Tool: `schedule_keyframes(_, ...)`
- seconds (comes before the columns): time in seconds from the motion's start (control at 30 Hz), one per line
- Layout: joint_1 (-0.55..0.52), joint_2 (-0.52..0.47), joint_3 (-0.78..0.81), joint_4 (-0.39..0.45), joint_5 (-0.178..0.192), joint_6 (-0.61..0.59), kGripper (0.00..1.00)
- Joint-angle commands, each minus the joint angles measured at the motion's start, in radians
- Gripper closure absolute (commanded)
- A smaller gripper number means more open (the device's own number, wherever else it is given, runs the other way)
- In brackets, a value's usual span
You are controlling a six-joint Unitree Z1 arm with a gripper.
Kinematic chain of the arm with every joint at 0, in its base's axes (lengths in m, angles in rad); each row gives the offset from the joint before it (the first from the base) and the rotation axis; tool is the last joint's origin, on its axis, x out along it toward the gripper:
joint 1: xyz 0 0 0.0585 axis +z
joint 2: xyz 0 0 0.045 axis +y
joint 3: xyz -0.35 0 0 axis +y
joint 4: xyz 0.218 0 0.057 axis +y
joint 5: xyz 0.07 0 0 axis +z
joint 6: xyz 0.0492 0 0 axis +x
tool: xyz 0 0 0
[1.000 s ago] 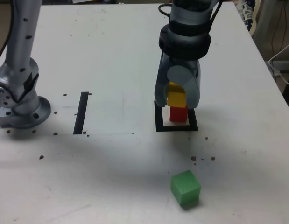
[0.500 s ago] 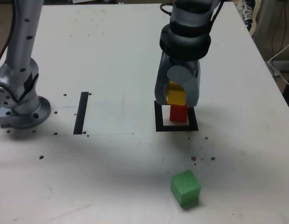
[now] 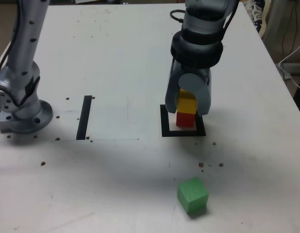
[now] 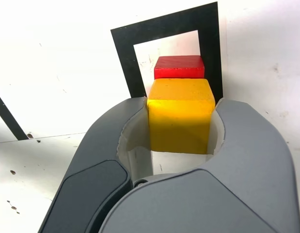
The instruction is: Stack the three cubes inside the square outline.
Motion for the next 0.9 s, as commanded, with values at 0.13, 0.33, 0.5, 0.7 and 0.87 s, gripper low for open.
schedule_keyframes(0.13,0.008,0.009,0.009,0.009,0.01,-0.001,0.8)
schedule_keyframes(0.33,0.01,0.011,0.01,0.012,0.009,0.003,0.78)
schedule_keyframes(0.5,0.01,0.013,0.006,0.012,0.007,0.01,0.7)
schedule_keyframes(0.7,0.011,0.017,0.0,0.009,0.006,0.019,0.59)
schedule_keyframes(0.87,0.011,0.015,-0.006,0.007,0.008,0.026,0.37)
